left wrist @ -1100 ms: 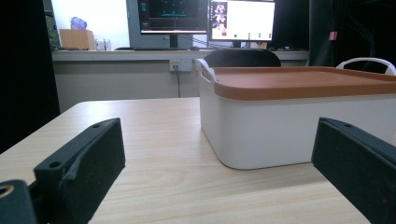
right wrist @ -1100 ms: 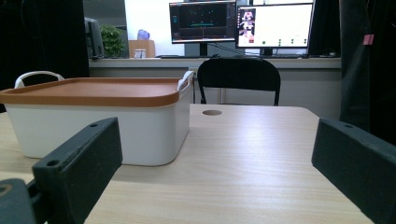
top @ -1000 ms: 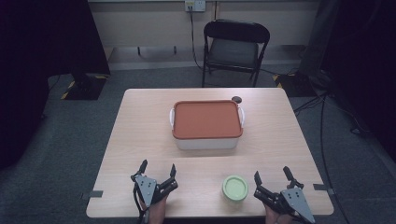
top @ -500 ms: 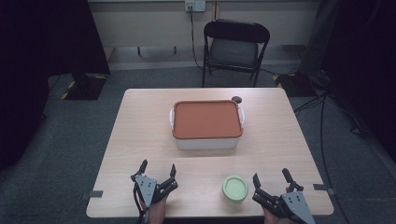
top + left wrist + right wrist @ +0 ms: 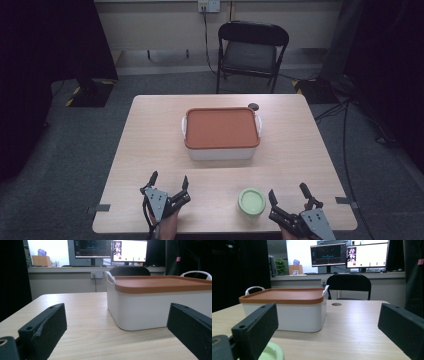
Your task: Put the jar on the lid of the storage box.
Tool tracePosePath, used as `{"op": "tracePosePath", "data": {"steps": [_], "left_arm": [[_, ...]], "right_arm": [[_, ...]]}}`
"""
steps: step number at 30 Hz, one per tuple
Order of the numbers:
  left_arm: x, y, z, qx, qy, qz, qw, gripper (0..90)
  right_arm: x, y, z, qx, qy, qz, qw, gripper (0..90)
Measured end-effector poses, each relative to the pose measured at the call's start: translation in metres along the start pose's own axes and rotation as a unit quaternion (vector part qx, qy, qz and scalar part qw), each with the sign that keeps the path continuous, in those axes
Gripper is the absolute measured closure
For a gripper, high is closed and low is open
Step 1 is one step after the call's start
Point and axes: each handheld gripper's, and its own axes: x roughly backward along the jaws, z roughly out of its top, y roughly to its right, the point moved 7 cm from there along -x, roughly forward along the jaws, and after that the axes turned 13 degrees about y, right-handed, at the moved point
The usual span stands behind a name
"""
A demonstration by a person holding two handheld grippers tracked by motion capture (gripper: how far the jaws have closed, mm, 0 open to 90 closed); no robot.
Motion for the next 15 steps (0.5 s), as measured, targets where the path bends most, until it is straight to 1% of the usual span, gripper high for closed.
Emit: {"op": "tracePosePath", "data": {"steps": [15], "left_arm": [[0.000,0.000,0.000,0.000,0.000,0.000,1.0000,2.3]], "right_arm": [[0.009,-0.012,0.003,-0.004,0.002,0.015,0.9999,2.2]]}}
